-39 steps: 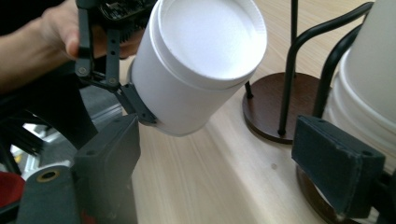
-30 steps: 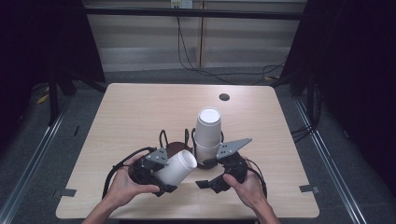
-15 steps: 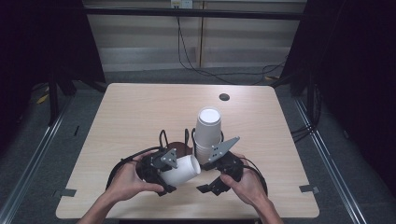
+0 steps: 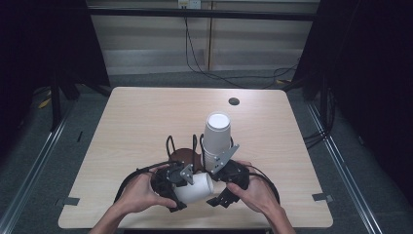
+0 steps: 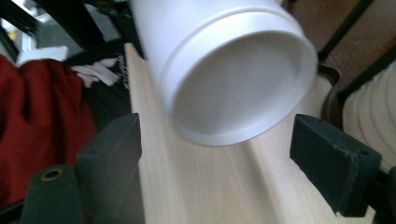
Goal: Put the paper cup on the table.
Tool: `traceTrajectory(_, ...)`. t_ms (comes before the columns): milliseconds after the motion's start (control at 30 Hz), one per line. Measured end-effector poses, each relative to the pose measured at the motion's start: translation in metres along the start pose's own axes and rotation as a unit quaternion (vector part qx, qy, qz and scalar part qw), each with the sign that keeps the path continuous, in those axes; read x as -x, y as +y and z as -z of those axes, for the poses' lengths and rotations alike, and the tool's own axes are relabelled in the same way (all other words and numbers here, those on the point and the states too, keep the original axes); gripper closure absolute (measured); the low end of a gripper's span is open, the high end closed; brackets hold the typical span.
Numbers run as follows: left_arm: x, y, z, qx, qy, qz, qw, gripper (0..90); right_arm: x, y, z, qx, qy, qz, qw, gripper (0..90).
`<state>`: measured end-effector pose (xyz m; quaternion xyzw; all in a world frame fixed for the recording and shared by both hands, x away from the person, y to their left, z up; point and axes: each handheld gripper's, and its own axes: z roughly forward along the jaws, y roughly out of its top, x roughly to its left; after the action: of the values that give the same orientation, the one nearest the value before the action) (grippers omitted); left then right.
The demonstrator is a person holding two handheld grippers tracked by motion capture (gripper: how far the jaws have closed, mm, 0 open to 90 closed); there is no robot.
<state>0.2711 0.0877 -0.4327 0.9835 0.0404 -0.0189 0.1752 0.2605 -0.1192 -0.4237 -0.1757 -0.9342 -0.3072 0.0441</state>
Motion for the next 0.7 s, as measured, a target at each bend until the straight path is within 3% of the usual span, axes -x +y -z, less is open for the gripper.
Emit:
traceTrajectory(67,0.001,0.000,0.000,-0.002,0.003,0.000,1.0000,18.2,0.001,-0.001,-0.001,-0.006,0.002,0.002,1.0000,16.4)
traceTrajectory(133,0.002,-0.001,0.001,-0.004,0.003,-0.003,1.0000,18.2,0.001,-0.001,-0.001,-0.008,0.021,0.001,0.9998,16.4)
traceTrajectory(200,0.003,-0.001,0.001,-0.004,0.004,-0.004,1.0000,18.2,0.001,-0.001,-0.002,-0.011,0.012,0.001,0.9999,15.9)
traceTrajectory(467,0.008,0.003,-0.002,-0.013,0.002,-0.009,0.9999,18.2,-0.003,0.006,-0.013,-0.049,0.017,0.010,0.9986,16.0)
traceTrajectory(633,0.011,0.004,-0.002,-0.012,-0.007,-0.016,0.9998,18.2,-0.004,0.008,-0.012,-0.038,0.033,0.007,0.9987,16.1)
traceTrajectory(700,0.013,0.005,-0.001,-0.008,-0.001,-0.023,0.9997,18.2,-0.006,0.010,-0.012,-0.034,0.045,0.012,0.9984,15.6)
